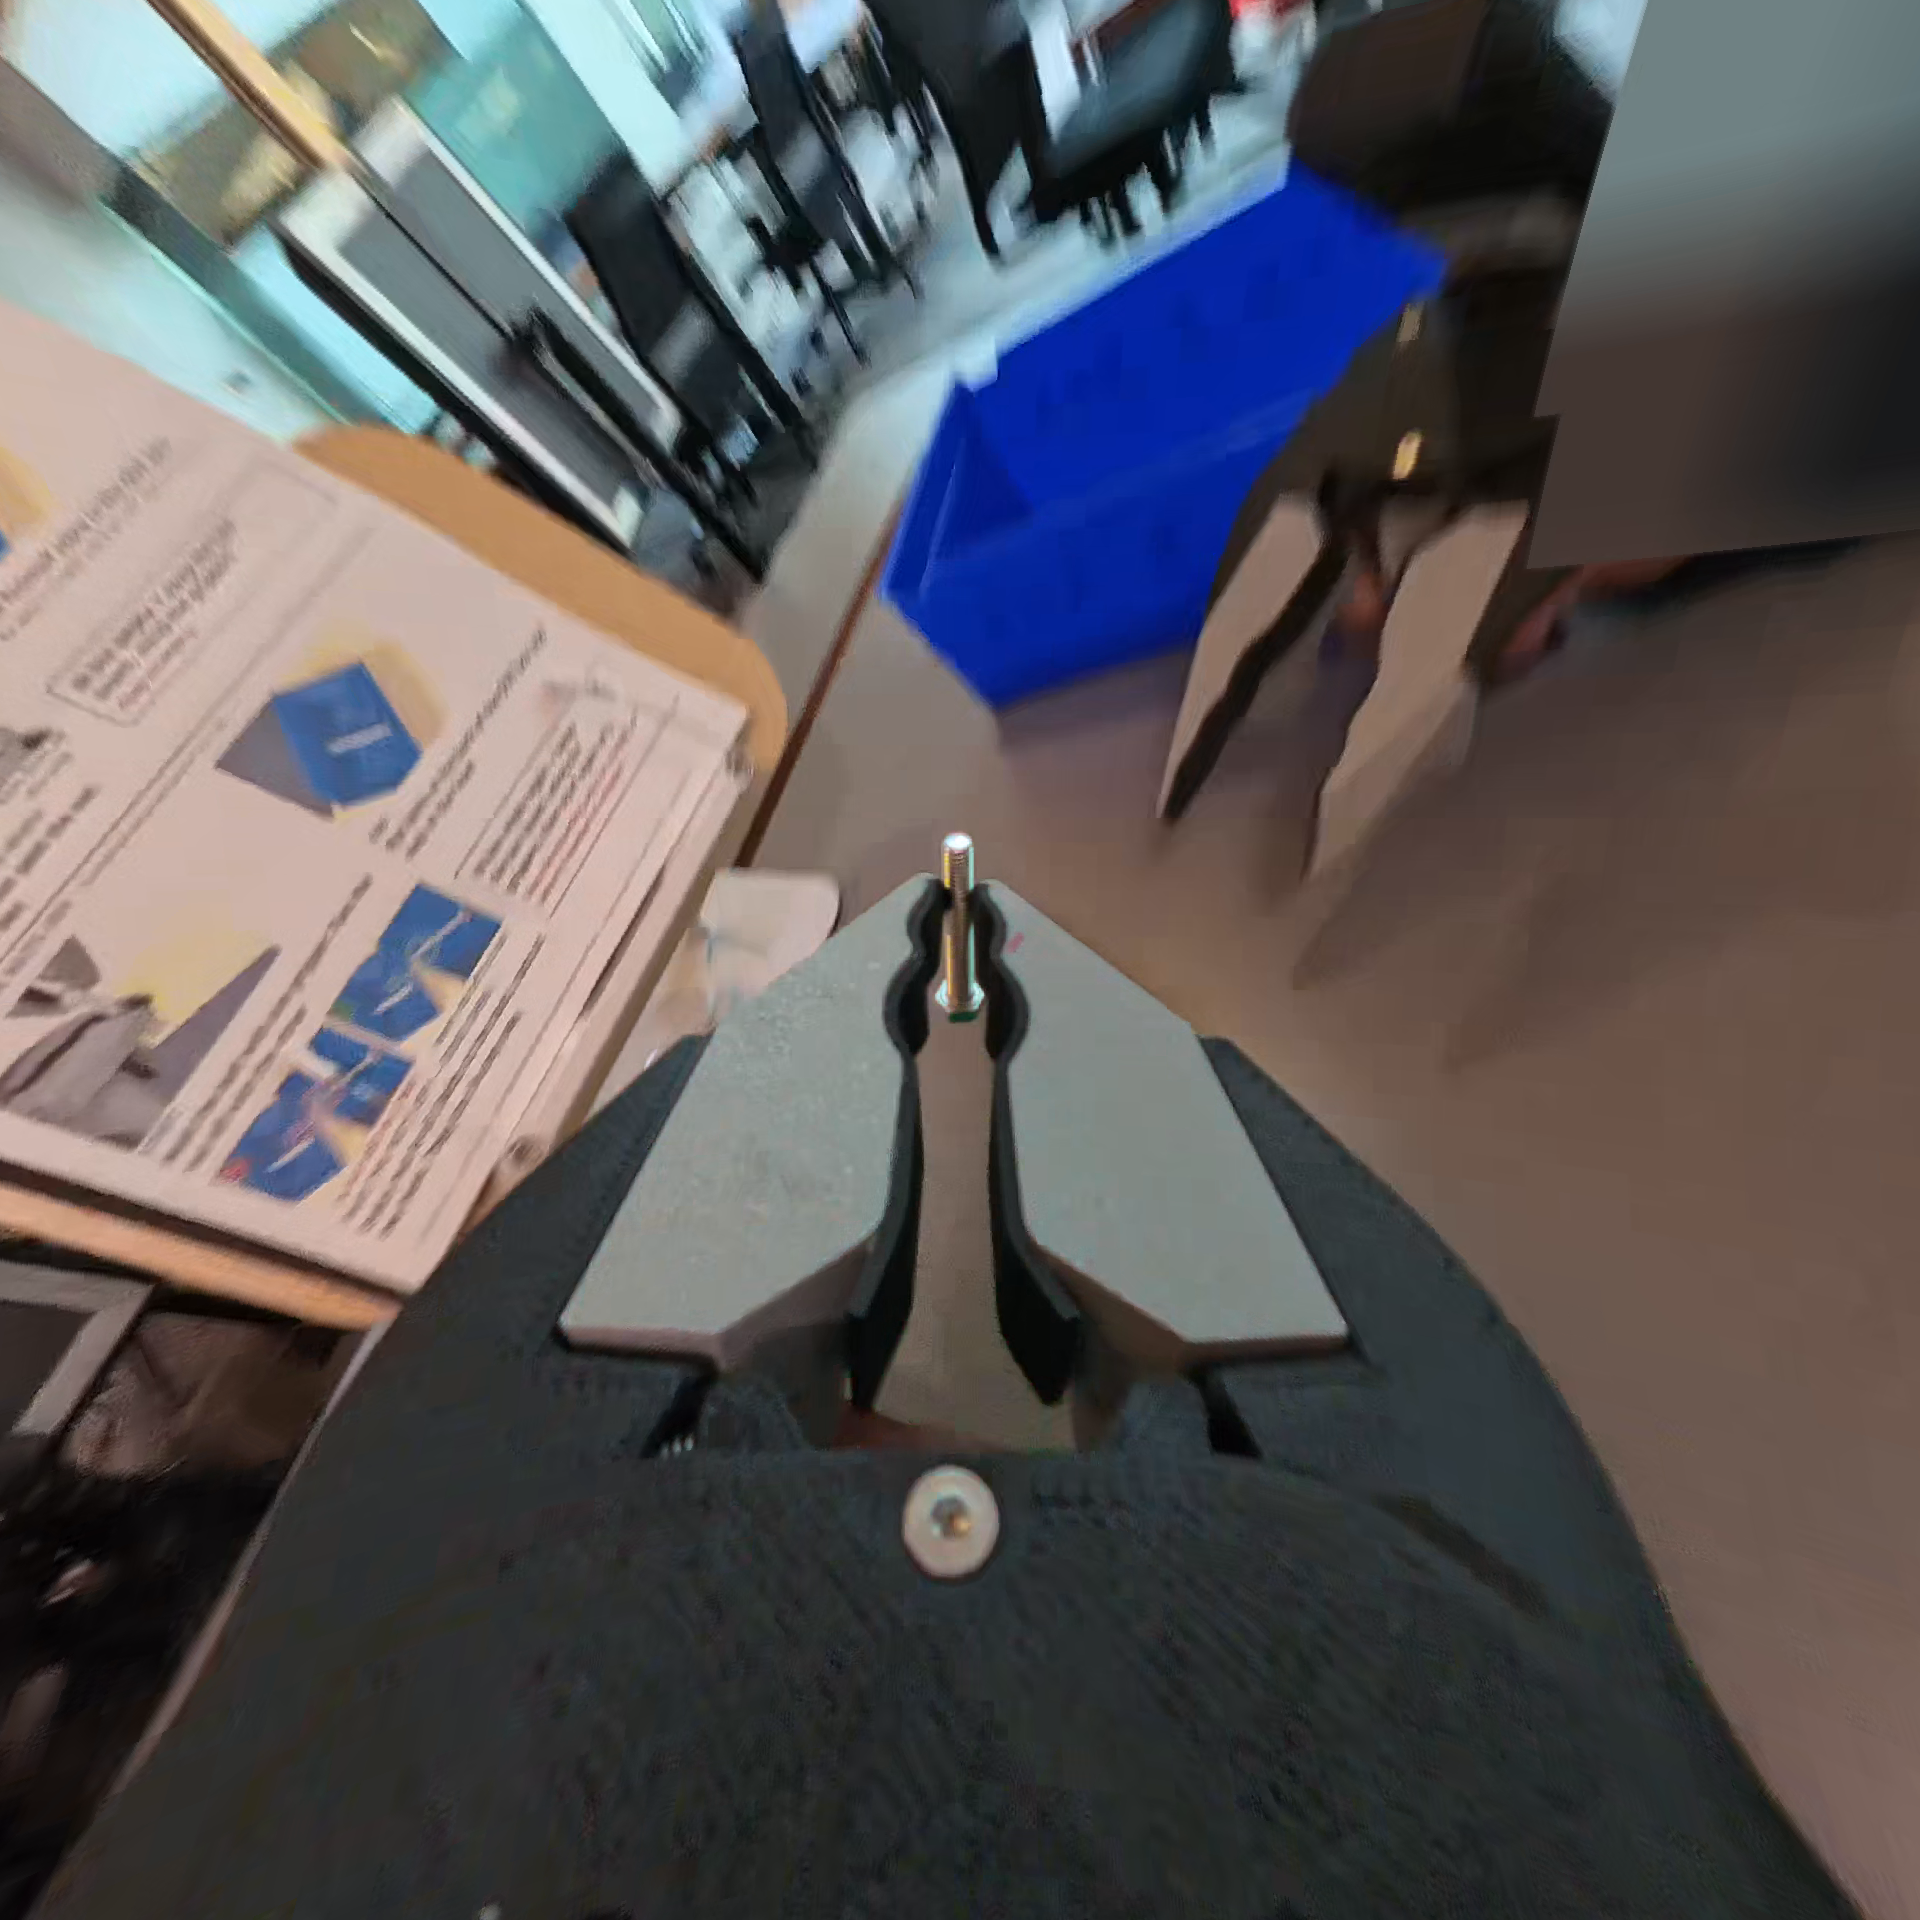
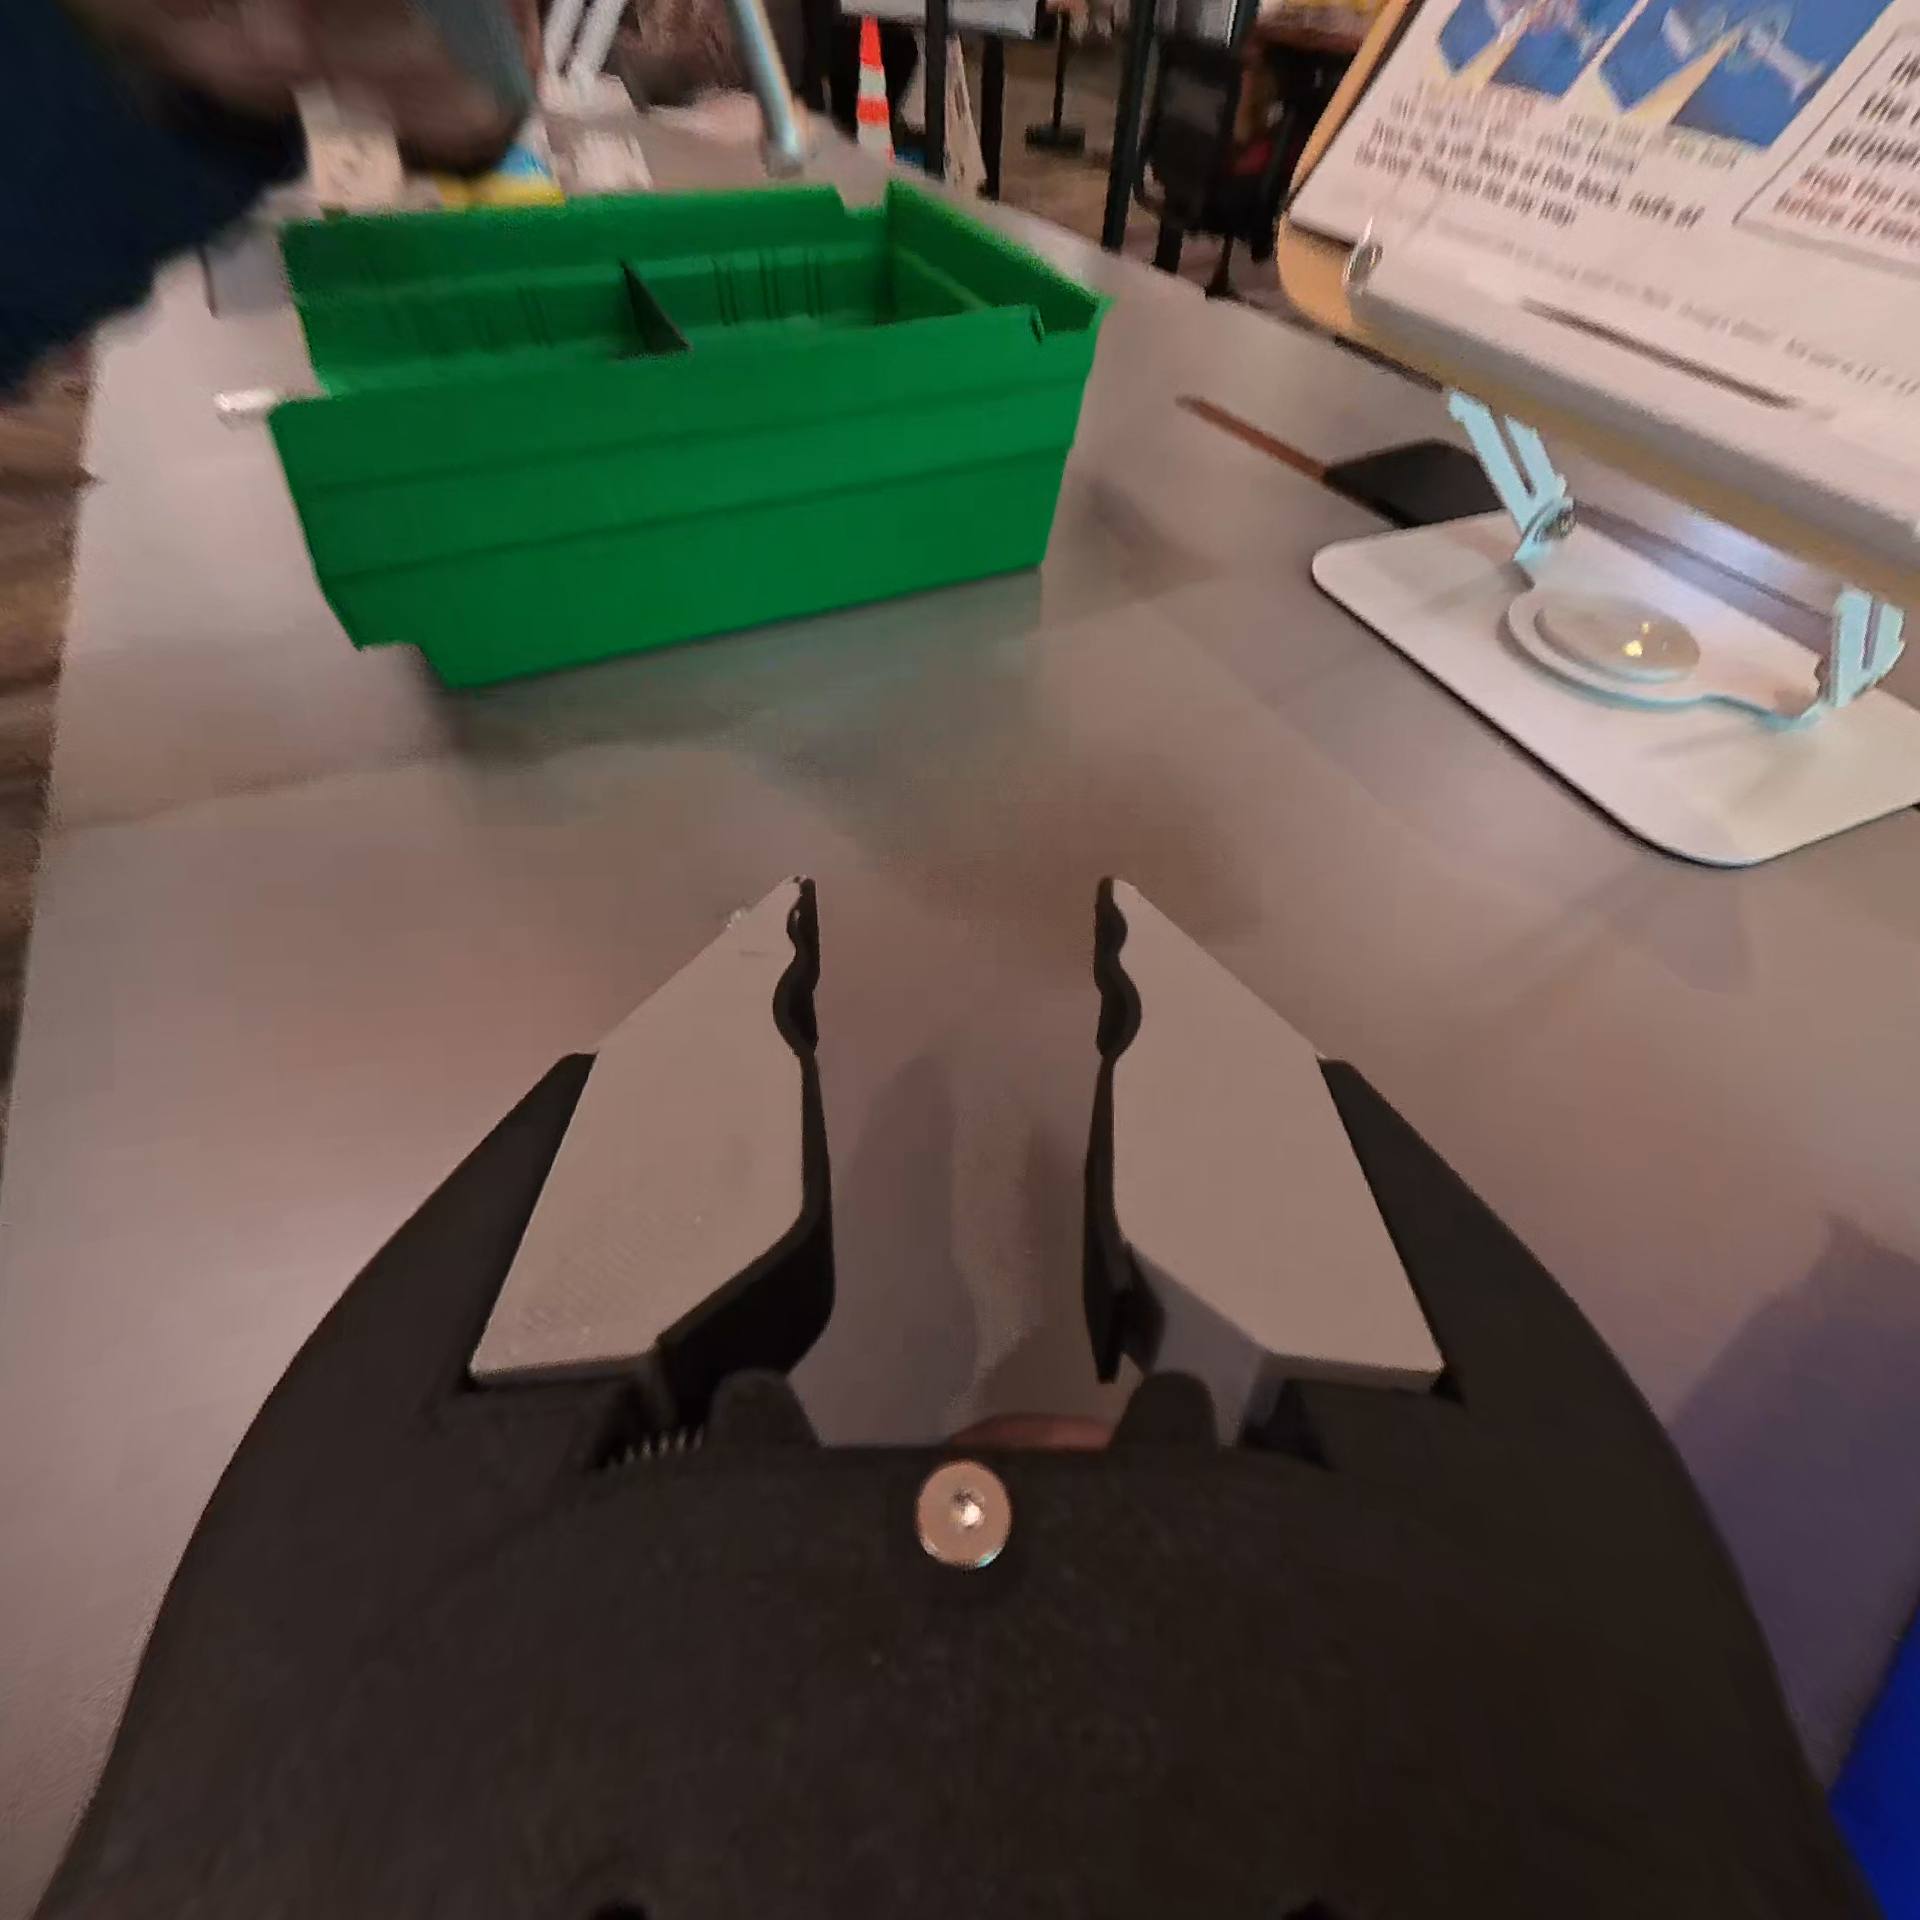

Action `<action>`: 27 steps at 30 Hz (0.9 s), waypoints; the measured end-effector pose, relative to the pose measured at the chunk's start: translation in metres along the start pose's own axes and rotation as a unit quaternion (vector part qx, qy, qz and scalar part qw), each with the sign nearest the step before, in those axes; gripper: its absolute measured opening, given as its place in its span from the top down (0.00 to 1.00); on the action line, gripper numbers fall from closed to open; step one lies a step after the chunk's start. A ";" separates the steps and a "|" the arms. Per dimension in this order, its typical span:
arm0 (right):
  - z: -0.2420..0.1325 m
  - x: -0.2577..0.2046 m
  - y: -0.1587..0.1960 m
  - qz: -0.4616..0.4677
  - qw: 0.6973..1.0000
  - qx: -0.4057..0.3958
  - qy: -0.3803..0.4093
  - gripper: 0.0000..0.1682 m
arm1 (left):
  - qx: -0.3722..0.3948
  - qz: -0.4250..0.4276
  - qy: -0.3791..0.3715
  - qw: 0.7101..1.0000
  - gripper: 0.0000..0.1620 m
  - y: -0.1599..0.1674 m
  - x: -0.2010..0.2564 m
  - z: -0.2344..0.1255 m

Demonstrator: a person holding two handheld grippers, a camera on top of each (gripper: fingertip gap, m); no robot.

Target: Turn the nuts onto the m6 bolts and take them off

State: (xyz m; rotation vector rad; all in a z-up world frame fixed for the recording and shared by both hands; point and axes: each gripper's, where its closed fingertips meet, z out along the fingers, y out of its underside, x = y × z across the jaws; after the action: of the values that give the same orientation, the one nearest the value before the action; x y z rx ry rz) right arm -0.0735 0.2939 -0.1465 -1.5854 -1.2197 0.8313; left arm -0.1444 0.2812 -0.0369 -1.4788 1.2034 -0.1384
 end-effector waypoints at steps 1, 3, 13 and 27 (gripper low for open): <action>-0.003 0.000 -0.006 0.001 1.000 0.015 -0.003 0.70 | 0.043 -0.026 -0.025 0.998 0.98 -0.016 0.008 0.008; -0.007 0.000 -0.013 0.000 0.999 0.035 -0.006 0.69 | 0.120 -0.108 -0.046 0.986 0.98 -0.033 0.024 0.021; -0.007 0.014 -0.011 -0.006 0.999 0.036 0.019 0.78 | 0.159 -0.353 0.011 0.922 0.98 -0.003 0.059 0.085; 0.008 0.003 -0.004 0.037 0.999 0.030 -0.019 0.99 | 0.105 -0.401 0.010 0.910 0.98 0.028 0.062 0.092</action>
State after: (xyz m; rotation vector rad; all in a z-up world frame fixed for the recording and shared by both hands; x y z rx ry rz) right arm -0.0811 0.2992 -0.1456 -1.5811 -1.1575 0.9406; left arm -0.0705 0.3039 -0.1208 -1.6958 0.5045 -0.8120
